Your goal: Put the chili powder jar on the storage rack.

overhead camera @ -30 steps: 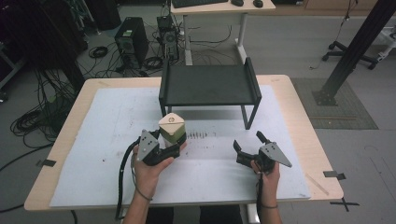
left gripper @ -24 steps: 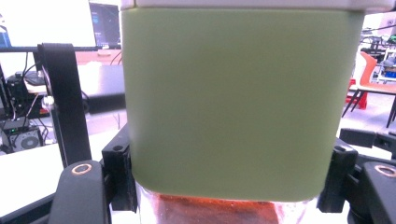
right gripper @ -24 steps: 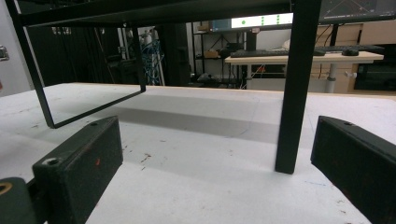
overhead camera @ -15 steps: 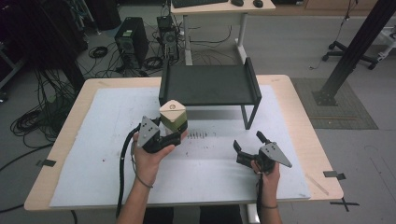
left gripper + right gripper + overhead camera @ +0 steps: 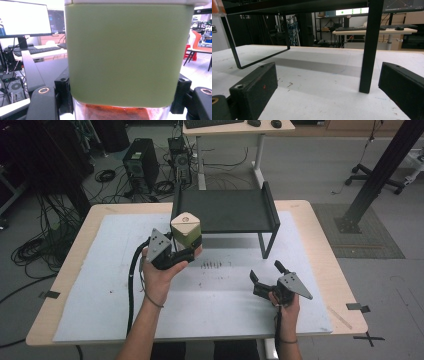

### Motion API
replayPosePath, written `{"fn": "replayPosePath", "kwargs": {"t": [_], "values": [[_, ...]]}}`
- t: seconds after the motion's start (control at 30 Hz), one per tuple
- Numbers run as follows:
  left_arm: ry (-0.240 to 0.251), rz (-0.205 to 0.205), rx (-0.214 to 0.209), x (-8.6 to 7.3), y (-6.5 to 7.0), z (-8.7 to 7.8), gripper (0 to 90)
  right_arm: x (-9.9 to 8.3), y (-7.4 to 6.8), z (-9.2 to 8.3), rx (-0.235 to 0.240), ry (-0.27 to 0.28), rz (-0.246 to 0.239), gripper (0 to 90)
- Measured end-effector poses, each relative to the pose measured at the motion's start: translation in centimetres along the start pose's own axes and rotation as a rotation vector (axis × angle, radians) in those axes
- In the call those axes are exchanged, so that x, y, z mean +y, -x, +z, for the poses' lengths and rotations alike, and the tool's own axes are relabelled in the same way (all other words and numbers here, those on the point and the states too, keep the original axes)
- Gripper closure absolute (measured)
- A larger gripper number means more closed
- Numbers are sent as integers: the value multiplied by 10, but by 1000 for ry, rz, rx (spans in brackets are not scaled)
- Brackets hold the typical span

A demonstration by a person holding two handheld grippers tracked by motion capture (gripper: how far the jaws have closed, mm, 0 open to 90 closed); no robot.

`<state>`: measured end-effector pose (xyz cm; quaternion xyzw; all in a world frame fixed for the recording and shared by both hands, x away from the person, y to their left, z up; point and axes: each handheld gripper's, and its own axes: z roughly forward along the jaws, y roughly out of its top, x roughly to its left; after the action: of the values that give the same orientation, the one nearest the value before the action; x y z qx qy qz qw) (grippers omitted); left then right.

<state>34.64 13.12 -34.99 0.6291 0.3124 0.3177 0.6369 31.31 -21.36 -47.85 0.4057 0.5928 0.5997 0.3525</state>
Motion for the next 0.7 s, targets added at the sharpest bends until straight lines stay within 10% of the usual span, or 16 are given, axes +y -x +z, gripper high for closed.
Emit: {"fn": "replayPosePath", "kwargs": {"t": [0.7], "values": [[-4,11,-2,29,-13,35,285,0,0,0,0,0,0,21]]}}
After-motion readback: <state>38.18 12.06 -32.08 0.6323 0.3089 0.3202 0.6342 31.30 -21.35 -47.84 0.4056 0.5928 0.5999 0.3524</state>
